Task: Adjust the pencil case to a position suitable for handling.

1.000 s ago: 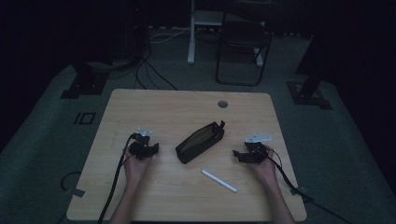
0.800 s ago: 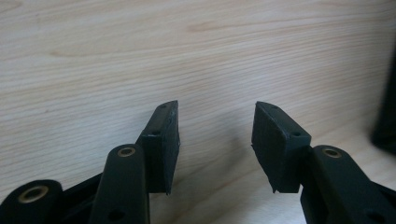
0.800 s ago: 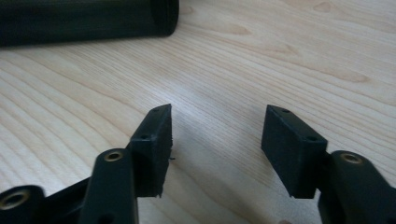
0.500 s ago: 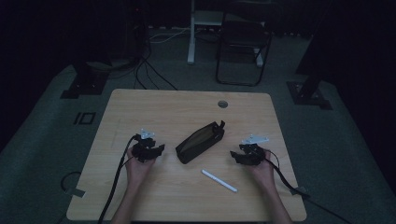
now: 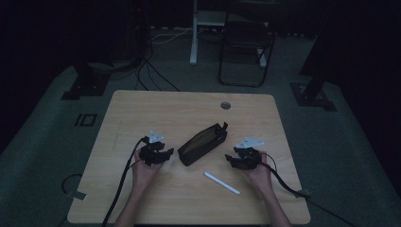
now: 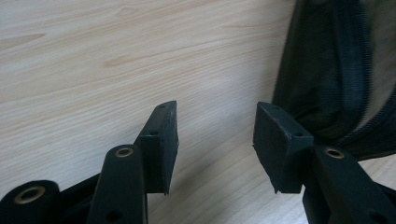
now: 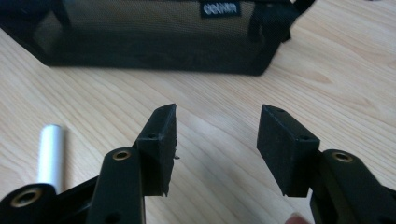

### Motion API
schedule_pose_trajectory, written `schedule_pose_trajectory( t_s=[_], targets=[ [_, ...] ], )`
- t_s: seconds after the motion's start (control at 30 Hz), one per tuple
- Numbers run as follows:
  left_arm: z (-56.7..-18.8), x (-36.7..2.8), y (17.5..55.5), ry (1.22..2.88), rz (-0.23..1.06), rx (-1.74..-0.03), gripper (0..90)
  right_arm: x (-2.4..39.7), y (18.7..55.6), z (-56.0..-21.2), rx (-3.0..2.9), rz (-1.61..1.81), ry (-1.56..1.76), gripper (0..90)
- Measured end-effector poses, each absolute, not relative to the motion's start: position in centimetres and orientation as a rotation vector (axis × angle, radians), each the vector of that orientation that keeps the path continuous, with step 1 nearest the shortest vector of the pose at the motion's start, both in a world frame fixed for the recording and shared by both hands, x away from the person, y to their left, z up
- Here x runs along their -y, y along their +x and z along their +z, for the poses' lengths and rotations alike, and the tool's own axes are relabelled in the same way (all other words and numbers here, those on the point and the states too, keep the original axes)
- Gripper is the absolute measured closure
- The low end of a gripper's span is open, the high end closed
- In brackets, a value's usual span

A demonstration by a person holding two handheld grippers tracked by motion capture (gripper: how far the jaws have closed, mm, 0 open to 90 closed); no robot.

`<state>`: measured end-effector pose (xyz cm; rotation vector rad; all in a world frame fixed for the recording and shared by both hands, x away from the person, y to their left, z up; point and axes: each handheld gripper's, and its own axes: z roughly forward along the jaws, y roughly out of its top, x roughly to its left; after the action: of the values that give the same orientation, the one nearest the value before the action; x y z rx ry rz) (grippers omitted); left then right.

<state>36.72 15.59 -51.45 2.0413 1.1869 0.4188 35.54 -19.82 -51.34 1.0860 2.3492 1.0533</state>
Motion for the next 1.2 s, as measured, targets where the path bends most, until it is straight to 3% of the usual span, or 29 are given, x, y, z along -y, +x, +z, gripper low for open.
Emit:
schedule_pose_trajectory(
  t_s=[0.53, 0.87, 1.2],
  targets=[
    [-51.3, -12.6, 36.0, 2.093, 0.410, -1.092, 50.2, 16.9, 34.7, -50.9, -2.406, 1.140, 1.012, 46.6],
    [-50.9, -12.0, 35.6, 2.090, 0.419, -1.063, 49.9, 14.6, 34.2, -50.5, -2.397, 1.190, 1.002, 29.6],
    [-51.2, -10.6, 35.3, 2.106, 0.439, -1.025, 50.1, 14.3, 35.2, -50.8, -2.321, 1.147, 1.040, 31.6]
  ],
)
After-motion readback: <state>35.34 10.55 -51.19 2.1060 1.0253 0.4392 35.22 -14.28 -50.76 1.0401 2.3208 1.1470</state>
